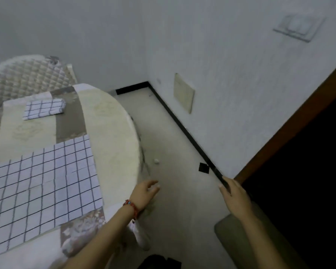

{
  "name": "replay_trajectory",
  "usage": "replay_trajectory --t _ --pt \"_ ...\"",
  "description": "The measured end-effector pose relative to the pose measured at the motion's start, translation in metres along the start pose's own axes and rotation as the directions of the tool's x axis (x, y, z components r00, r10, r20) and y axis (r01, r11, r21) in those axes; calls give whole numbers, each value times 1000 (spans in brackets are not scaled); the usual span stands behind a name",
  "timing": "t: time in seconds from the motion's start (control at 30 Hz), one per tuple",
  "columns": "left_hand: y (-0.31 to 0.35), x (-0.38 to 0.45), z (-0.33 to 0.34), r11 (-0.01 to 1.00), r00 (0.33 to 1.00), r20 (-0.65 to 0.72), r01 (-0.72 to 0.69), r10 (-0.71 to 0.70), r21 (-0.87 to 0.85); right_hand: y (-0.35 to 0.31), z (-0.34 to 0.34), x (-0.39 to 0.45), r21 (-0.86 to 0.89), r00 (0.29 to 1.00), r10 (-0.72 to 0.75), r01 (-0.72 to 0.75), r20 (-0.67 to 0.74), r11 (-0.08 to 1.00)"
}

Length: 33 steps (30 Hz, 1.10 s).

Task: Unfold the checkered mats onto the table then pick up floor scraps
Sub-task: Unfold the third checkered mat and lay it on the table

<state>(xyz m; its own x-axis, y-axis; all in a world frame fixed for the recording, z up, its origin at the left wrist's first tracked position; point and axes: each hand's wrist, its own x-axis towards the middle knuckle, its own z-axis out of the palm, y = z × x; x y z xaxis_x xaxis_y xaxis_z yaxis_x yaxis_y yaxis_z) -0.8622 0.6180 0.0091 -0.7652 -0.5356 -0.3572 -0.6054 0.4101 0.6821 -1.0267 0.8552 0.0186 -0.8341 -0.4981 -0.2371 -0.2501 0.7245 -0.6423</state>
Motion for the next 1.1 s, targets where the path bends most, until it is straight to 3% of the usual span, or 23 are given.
replay_trajectory --t 0.17,0.57,0.87,1.0,1.1 --pt "7 44 18 993 993 68 101 -96 -67 43 -4 19 121 978 208 -209 17 970" --pt "25 234 13 907 933 133 357 -335 -225 40 -10 199 171 900 413 -432 137 885" --pt "68 390 -54 837 910 29 393 -414 -380 13 -14 371 19 886 356 -378 299 925" --pt "59 426 -63 745 856 12 456 -516 -487 -6 -6 456 -38 855 306 -321 419 946" --pt "44 434 -65 632 772 1 521 -636 -574 -29 1 530 -79 845 227 -216 483 973"
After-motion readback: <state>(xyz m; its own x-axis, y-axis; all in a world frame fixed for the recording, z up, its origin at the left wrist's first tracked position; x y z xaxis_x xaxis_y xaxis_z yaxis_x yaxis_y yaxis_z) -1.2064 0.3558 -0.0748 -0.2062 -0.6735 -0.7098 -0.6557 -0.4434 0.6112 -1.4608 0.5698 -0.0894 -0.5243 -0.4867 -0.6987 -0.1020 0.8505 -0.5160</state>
